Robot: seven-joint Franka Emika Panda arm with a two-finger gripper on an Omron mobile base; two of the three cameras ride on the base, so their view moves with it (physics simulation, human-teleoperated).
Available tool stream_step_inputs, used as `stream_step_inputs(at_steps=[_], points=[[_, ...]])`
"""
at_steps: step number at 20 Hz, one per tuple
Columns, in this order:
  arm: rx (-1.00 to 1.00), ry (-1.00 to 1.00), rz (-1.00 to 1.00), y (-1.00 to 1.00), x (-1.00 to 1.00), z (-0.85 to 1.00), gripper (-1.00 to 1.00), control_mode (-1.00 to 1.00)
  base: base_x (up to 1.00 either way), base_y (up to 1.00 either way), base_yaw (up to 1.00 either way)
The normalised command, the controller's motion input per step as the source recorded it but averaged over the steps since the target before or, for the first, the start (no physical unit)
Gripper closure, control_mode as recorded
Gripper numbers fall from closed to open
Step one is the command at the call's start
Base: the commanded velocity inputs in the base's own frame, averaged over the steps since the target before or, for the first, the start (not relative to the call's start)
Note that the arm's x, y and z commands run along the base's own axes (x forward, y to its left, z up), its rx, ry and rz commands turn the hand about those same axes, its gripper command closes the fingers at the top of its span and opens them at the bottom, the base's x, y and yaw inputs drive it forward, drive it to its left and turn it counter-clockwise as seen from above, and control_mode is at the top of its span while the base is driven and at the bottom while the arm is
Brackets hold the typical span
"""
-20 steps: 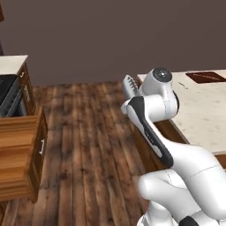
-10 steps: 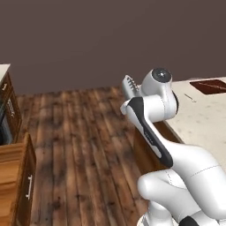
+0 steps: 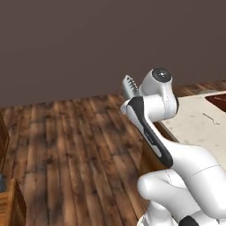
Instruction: Take the tongs from the drawer on the right and place them on the dining counter next to the tray containing the kebab skewer.
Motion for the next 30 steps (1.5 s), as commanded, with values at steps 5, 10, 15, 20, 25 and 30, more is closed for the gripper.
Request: stream_step_inputs(at_steps=[5,10,15,20,25,30], points=[[0.0,0.0,0.0,0.0,0.0,0.0,1.0,1.0,0.99,0.17,-0.12],[0.0,0.0,0.0,0.0,0.0,0.0,1.0,1.0,1.0,0.16,-0.14],[0.0,0.0,0.0,0.0,0.0,0.0,1.0,1.0,1.0,0.16,-0.15],[0.0,0.0,0.0,0.0,0.0,0.0,1.0,1.0,1.0,0.16,-0.16],[0.0,0.0,0.0,0.0,0.0,0.0,1.0,1.0,1.0,0.16,-0.17],[0.0,0.0,0.0,0.0,0.0,0.0,1.0,1.0,1.0,0.07,-0.19]])
